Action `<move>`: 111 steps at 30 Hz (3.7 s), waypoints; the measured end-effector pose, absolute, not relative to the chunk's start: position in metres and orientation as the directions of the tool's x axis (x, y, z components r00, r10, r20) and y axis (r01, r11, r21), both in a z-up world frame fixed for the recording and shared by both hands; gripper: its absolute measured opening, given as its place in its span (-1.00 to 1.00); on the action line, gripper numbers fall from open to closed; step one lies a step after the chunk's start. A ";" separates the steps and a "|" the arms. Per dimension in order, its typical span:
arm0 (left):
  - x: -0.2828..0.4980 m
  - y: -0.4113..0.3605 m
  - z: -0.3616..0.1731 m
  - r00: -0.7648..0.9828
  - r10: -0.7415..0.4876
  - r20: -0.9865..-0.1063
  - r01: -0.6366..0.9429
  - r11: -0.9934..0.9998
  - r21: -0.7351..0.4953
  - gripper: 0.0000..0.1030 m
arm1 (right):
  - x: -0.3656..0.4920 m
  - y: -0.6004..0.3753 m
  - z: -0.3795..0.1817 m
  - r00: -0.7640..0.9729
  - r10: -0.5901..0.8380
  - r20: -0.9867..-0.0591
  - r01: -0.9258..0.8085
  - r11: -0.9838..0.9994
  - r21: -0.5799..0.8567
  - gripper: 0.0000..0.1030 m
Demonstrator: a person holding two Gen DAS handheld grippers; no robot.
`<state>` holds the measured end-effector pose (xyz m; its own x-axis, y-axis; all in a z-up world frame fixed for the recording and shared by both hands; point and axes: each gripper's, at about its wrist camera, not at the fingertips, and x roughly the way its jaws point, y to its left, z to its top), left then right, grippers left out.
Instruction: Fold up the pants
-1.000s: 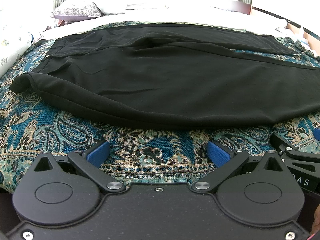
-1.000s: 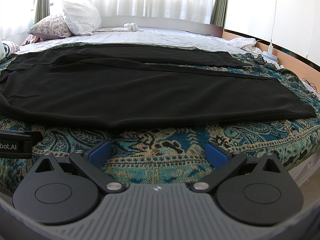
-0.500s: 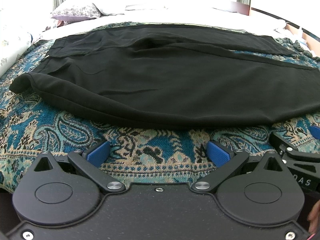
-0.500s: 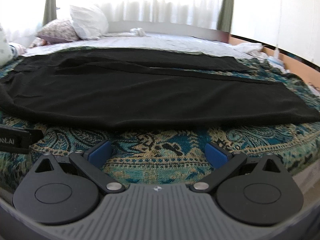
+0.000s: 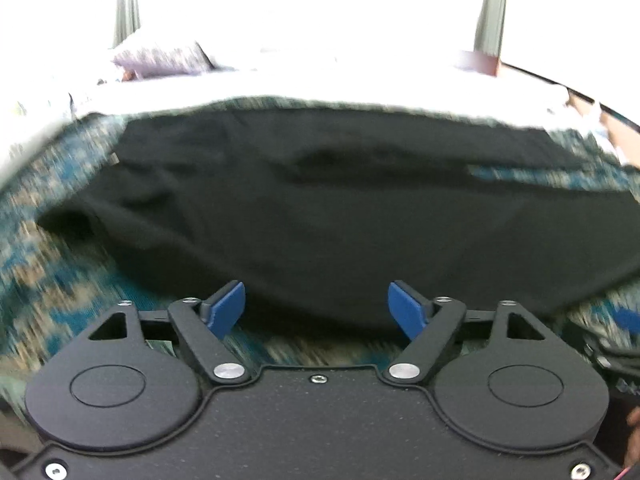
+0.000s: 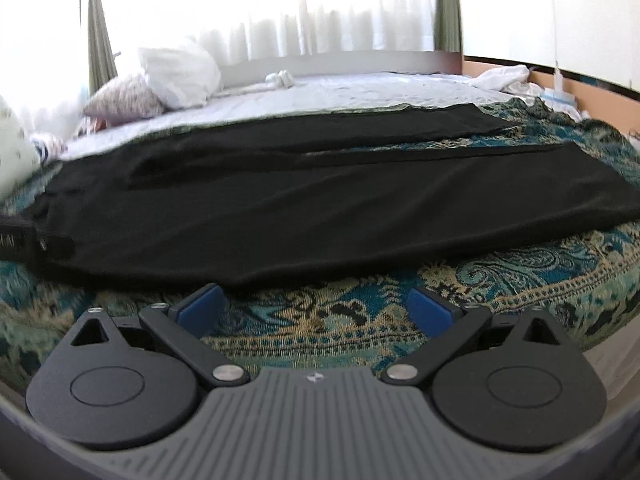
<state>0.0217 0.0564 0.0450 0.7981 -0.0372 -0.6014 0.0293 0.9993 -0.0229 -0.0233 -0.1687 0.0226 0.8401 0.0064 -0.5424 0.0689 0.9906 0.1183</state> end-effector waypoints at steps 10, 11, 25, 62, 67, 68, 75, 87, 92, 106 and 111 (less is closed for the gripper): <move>0.119 0.109 0.046 0.825 0.150 -0.545 -0.070 0.984 0.165 -0.07 | -0.013 -0.164 0.029 0.845 0.001 -0.534 0.071 0.991 0.114 1.00; 0.125 0.117 0.040 0.803 0.157 -0.575 -0.086 0.985 0.149 -0.08 | -0.016 -0.161 0.029 0.847 0.003 -0.532 0.067 0.991 0.112 1.00; 0.057 0.164 0.007 0.772 0.160 -0.615 -0.097 0.986 0.134 0.06 | -0.008 -0.154 0.029 0.836 -0.010 -0.549 0.064 0.995 0.079 1.00; 0.069 0.140 0.011 0.755 0.181 -0.630 -0.098 0.982 0.164 0.49 | 0.042 -0.386 0.010 0.653 -0.438 -0.617 0.565 0.825 0.012 1.00; 0.080 0.139 0.026 0.729 0.186 -0.659 -0.094 0.981 0.172 0.58 | 0.051 -0.397 0.022 0.634 -0.430 -0.643 0.585 0.810 0.035 1.00; 0.084 0.138 0.031 0.735 0.178 -0.655 -0.085 0.982 0.171 0.65 | 0.054 -0.396 0.027 0.644 -0.417 -0.641 0.581 0.812 0.056 1.00; 0.132 0.129 0.072 0.757 0.135 -0.640 -0.059 0.989 0.138 0.98 | 0.089 -0.380 0.070 0.707 -0.360 -0.609 0.532 0.838 0.122 1.00; 0.260 0.127 0.105 0.700 0.180 -0.691 -0.204 0.978 0.048 1.00 | 0.185 -0.337 0.107 0.706 -0.335 -0.624 0.478 0.875 0.072 1.00; 0.321 0.142 0.109 0.647 0.171 -0.743 -0.296 0.954 -0.038 1.00 | 0.233 -0.341 0.108 0.672 -0.331 -0.663 0.509 0.856 0.089 1.00; 0.450 0.192 0.053 0.535 0.204 -0.820 -0.659 0.708 -0.254 0.99 | 0.374 -0.354 0.083 0.646 -0.325 -0.691 0.604 0.771 0.201 1.00; 0.475 0.193 0.030 0.480 0.271 -0.834 -0.778 0.570 -0.263 1.00 | 0.415 -0.354 0.061 0.577 -0.383 -0.721 0.675 0.721 0.157 1.00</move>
